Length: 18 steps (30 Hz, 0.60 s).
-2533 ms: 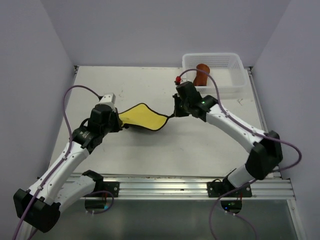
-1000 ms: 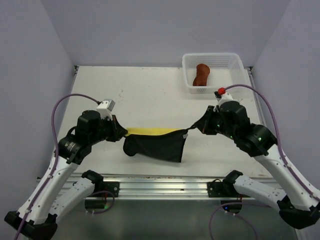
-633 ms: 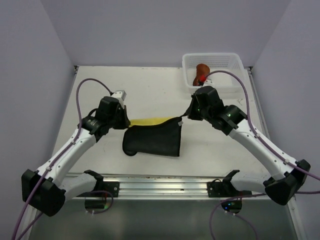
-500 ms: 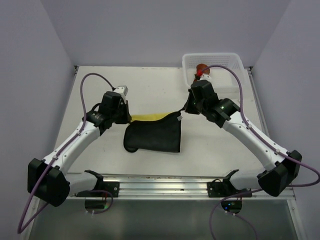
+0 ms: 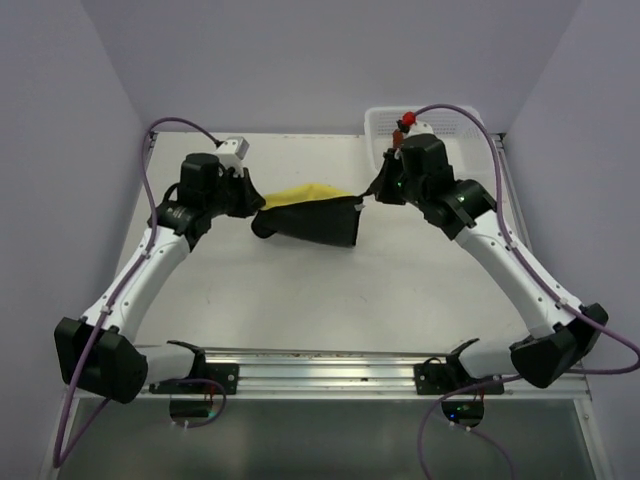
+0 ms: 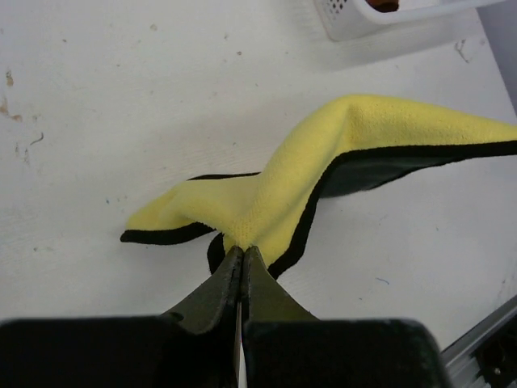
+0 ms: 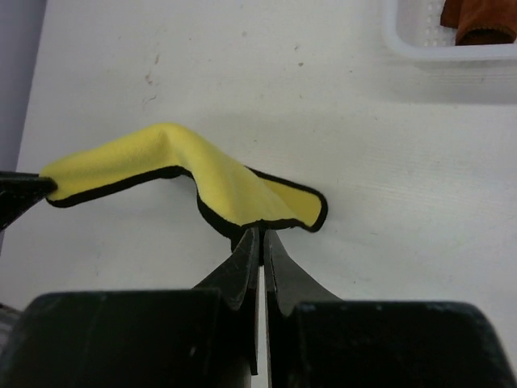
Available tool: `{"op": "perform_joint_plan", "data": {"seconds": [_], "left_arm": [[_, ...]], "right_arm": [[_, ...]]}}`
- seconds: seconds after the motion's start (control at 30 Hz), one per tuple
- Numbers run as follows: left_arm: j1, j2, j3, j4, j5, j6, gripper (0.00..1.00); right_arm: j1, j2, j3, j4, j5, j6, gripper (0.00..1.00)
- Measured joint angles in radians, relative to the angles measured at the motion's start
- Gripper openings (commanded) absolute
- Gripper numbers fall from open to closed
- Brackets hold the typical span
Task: Roll the towels
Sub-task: Fold the towel
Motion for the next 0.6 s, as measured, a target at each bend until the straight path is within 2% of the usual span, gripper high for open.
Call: {"op": "perform_joint_plan", "data": {"seconds": [0.1,0.37,0.6], "left_arm": [[0.0,-0.076,-0.014,-0.001,0.055,0.022,0.0],[0.0,-0.413,-0.173,0.04,0.219,0.044,0.0],[0.0,-0.553,-0.285,0.097,0.381,0.007,0.0]], "right_arm": [[0.0,-0.084,-0.002,-0.031,-0.058,-0.025,0.0],[0.006,-0.345,0.003,-0.16,-0.203,-0.051,0.0],[0.006,-0.406,0.083,-0.27,-0.228,-0.021,0.0]]}}
